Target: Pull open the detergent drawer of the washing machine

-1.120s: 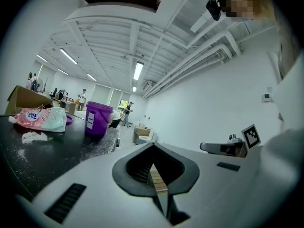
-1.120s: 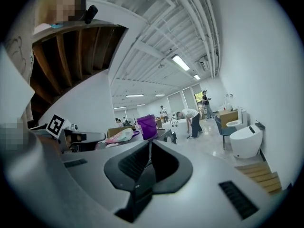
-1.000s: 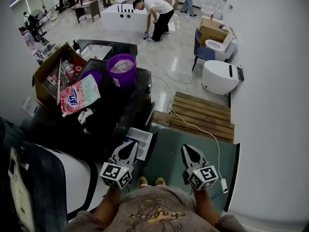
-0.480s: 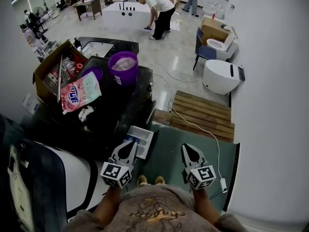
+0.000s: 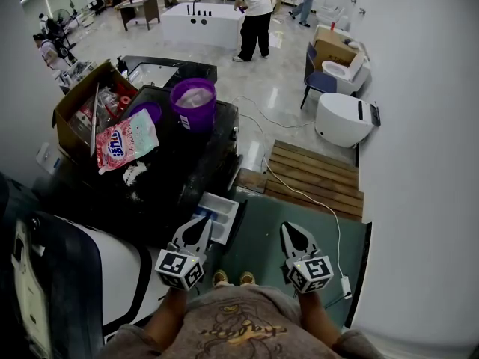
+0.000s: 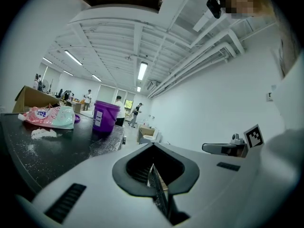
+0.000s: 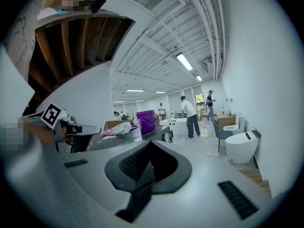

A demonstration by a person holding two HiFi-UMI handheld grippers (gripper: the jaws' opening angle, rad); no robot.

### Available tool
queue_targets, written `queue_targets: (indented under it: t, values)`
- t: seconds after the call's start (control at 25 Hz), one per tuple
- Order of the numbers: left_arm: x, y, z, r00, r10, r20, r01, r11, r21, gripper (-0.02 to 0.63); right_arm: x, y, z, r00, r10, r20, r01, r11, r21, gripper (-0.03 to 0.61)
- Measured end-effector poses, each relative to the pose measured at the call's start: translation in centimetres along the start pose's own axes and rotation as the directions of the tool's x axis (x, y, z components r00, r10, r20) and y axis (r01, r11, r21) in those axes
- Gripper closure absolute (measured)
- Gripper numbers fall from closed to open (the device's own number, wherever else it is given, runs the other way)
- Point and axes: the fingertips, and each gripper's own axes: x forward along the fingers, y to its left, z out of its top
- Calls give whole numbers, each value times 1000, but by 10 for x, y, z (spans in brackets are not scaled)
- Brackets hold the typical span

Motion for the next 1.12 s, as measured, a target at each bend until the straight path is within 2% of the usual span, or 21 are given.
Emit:
queue_targets:
  t: [0.56, 1.12]
  values:
    - [-4, 0, 2, 1000, 10, 0, -10, 1000, -6, 592, 0, 6, 10, 1000, -3, 2, 2, 1000, 10, 577]
    - [-5, 0, 3, 1000, 19, 11, -18, 999, -33, 592, -1, 3, -6, 1000, 11, -6, -11, 999, 32, 577]
